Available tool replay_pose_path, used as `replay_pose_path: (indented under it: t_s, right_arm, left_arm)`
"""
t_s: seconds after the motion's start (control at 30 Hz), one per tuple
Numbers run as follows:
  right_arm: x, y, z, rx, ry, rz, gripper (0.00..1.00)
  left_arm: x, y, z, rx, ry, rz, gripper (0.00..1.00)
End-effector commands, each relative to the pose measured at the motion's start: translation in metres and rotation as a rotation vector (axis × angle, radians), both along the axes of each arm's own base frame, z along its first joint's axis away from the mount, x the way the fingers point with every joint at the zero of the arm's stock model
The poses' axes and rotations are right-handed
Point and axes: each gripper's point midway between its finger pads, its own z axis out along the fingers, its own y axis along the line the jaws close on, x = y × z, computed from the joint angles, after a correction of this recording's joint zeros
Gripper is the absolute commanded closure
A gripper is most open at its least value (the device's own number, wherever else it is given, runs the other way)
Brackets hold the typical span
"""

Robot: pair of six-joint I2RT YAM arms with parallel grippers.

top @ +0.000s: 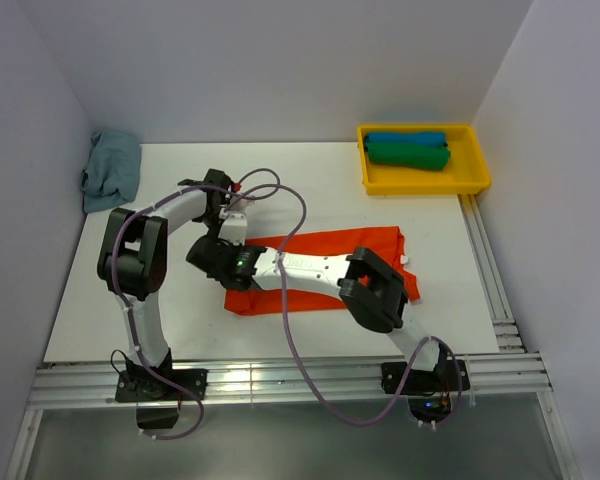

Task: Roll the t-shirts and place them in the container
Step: Roll the tshirt

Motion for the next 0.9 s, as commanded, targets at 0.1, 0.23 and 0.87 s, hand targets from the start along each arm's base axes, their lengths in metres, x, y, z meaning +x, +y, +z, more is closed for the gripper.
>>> replay_pose_path:
  t_s: [0.1,0.23,0.87]
  right_arm:
    - [0.004,-0.011,-0.015,-0.233,-0.063,-0.008,0.55]
    - [0.004,-0.01,-0.034,-0.316,-0.058,0.003,0.54]
    - [-0.012,-0.027,-0.072,-0.449,0.011,0.018,0.53]
  left_arm:
    - [0.002,0.0,0.003,0.021,0.011,0.008,1.0]
    - [0.002,0.0,0.003,0.022,0.015,0.005,1.0]
    - [0.003,-0.002,0.001,0.034,0.023,0.002,1.0]
